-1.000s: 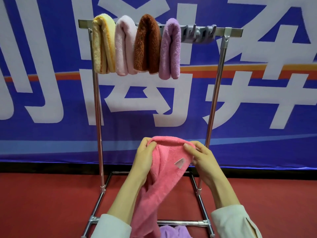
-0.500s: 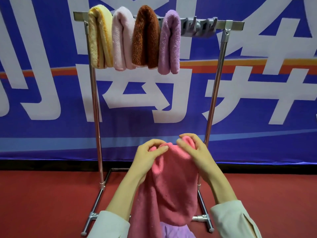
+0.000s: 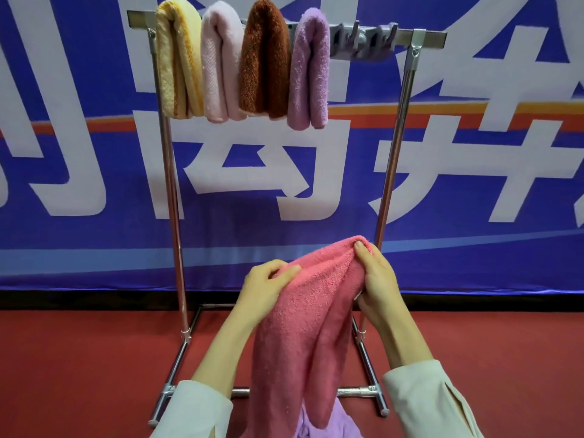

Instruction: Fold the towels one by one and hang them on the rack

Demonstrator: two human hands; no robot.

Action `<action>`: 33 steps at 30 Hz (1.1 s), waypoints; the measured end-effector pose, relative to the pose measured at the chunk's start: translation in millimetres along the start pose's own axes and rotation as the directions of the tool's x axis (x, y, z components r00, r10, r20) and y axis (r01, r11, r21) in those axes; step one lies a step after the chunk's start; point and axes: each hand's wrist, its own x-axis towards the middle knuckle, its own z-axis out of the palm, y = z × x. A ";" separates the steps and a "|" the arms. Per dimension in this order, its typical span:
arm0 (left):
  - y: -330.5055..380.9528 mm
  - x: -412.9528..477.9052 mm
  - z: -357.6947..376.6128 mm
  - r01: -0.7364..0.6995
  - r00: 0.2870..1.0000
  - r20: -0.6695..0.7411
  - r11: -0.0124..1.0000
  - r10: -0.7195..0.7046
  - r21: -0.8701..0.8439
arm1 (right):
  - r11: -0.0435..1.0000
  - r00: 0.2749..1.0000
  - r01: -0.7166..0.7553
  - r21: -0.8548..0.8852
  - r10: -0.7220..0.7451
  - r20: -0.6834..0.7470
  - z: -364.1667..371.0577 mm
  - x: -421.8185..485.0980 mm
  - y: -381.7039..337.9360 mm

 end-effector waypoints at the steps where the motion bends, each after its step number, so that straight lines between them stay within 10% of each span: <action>1: 3.4 -0.7 1.3 -0.029 0.998 -0.058 0.998 0.026 -0.062 | 1.000 1.000 0.001 -0.015 -0.001 -0.021 1.6 -0.6 0.2; 9: 19.6 -3.1 11.0 -0.136 0.987 -0.106 0.975 0.119 -0.178 | 0.876 0.922 0.184 -0.445 0.003 0.386 7.1 -13.9 6.6; 19: -1.2 -5.8 -2.8 0.144 0.976 0.182 0.980 -0.119 -0.134 | 0.980 0.986 0.169 -0.102 -0.169 0.011 -0.5 -4.4 -7.4; 24: -1.4 -3.1 -2.4 0.136 0.990 0.021 0.919 -0.138 -0.369 | 0.990 0.981 0.117 -0.080 -0.128 -0.147 -16.2 6.3 -6.6; 33: 29.2 -8.5 12.3 -0.029 0.988 0.132 0.947 0.075 -0.319 | 0.885 0.921 0.171 -0.434 0.013 0.390 2.1 -13.2 5.1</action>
